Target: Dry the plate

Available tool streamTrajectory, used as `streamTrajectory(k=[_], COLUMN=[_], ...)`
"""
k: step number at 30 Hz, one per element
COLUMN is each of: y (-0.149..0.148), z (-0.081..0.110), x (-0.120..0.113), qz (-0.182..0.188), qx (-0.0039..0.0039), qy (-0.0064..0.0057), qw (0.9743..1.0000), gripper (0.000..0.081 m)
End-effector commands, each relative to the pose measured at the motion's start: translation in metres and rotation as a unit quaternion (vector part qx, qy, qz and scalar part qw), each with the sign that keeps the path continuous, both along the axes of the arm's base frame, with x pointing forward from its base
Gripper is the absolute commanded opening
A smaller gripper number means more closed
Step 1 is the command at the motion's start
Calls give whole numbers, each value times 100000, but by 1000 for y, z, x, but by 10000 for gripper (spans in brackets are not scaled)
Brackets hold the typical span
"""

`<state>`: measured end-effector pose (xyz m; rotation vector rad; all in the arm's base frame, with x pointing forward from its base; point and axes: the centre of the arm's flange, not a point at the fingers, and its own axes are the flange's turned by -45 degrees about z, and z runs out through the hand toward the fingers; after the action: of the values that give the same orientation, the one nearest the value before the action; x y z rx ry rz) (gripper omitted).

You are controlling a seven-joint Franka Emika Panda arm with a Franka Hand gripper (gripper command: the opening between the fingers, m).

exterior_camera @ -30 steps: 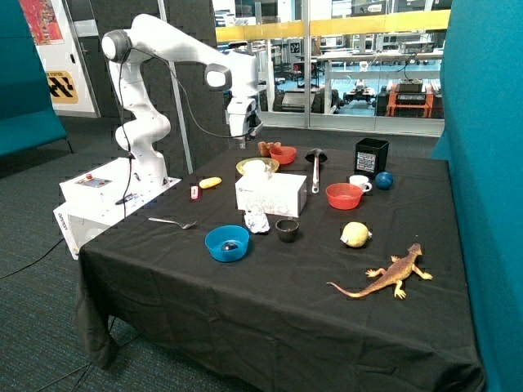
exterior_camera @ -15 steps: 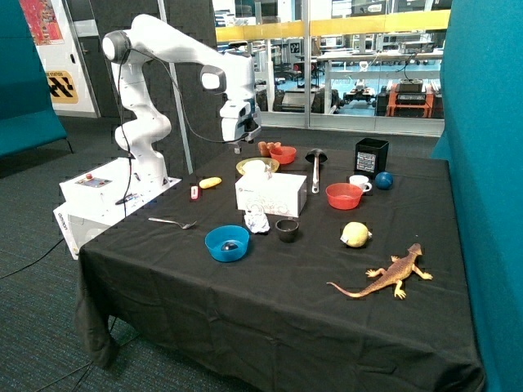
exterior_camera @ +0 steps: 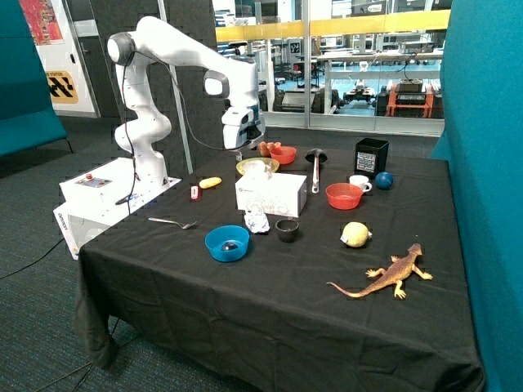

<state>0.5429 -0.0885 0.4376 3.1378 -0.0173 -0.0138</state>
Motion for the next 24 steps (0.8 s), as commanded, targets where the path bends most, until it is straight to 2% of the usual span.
streamTrajectory(k=[1,14,24], y=[-7,5,21], z=[-21,-46,-49], x=[14,28,42], qz=[-300,1819,4157], qx=[182,191,201], qy=[-442,-438,-433], qw=[99998,99982,99912], gripper=[668,665,670])
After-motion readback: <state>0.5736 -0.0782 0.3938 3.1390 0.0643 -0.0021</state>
